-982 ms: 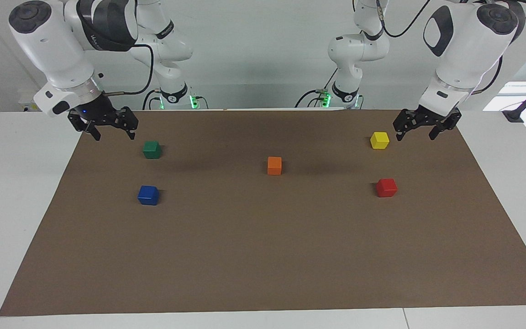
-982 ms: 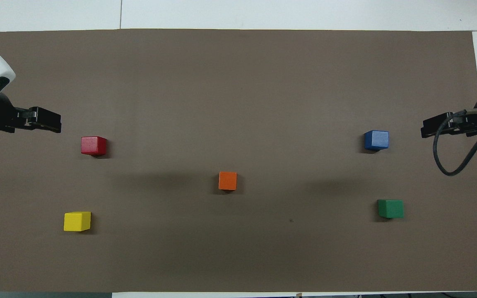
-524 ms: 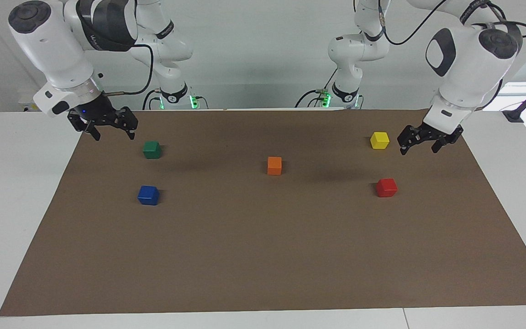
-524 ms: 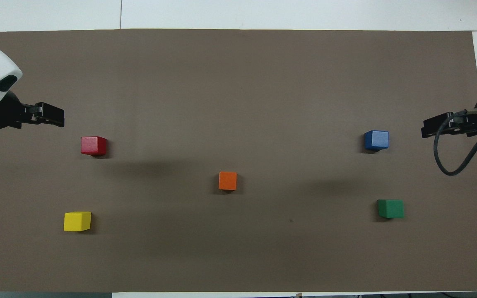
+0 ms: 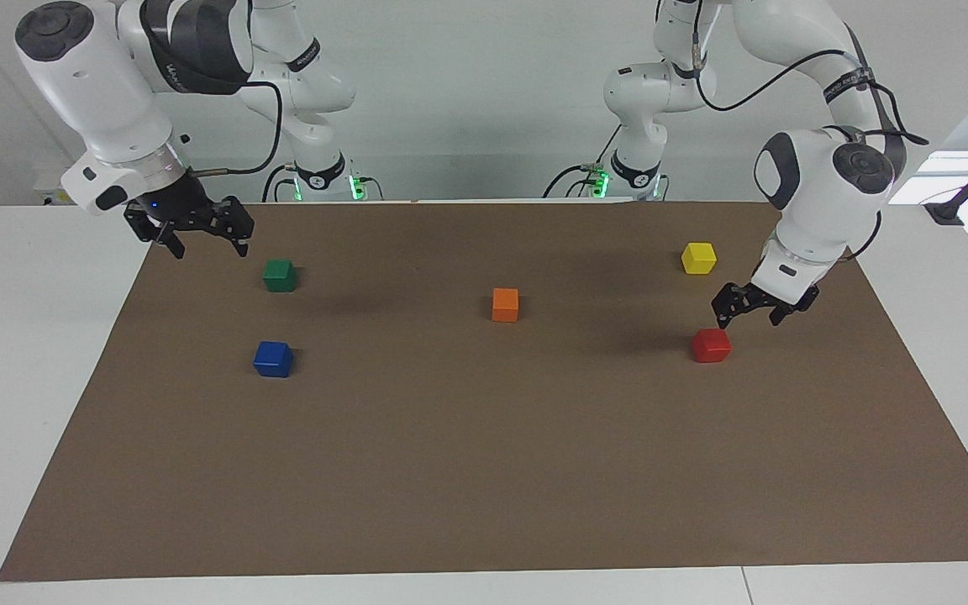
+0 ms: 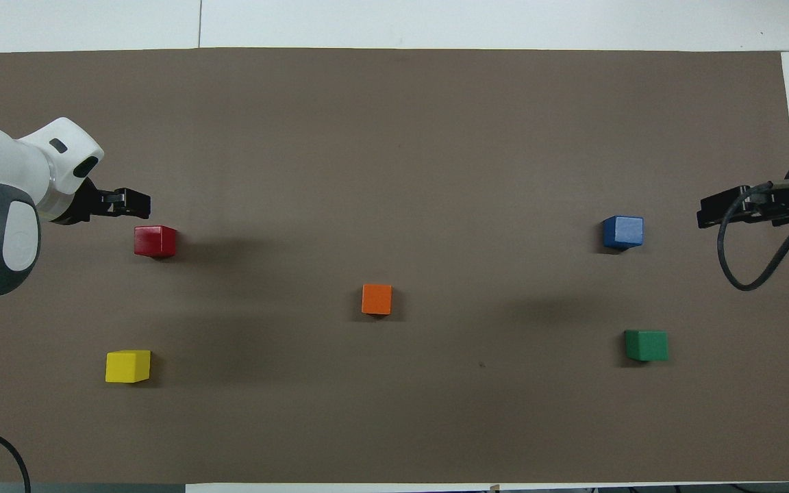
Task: Transfer red block to right arm and stack on blue block
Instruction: 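Move the left gripper down over the red cube and close it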
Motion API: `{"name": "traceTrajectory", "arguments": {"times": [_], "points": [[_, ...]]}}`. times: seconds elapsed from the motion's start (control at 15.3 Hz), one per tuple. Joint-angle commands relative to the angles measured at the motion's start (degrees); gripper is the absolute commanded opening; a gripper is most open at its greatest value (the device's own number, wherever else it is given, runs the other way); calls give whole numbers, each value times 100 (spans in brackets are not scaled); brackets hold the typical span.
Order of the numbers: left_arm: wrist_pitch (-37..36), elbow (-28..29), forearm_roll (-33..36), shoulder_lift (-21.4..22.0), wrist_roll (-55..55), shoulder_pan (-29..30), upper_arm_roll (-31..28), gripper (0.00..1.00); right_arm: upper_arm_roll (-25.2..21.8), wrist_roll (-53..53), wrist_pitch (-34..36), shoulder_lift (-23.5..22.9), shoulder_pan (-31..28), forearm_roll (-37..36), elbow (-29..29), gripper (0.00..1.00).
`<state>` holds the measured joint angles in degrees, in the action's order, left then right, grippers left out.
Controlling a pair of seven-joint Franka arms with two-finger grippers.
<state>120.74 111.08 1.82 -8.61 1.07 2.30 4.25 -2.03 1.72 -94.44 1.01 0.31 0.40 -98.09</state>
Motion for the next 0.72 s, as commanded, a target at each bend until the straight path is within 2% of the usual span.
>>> {"name": "traceTrajectory", "arguments": {"times": [0.0, 0.26, 0.65], "points": [[450, 439, -24, 52, -28, 78, 23, 100, 45, 118, 14, 84, -58, -67, -96, 100], [653, 687, -24, 17, -90, 78, 23, 100, 45, 118, -13, 84, -84, -67, -96, 100], [828, 661, -24, -369, -116, 16, 23, 100, 45, 153, 5, 84, -84, -67, -105, 100]]}}
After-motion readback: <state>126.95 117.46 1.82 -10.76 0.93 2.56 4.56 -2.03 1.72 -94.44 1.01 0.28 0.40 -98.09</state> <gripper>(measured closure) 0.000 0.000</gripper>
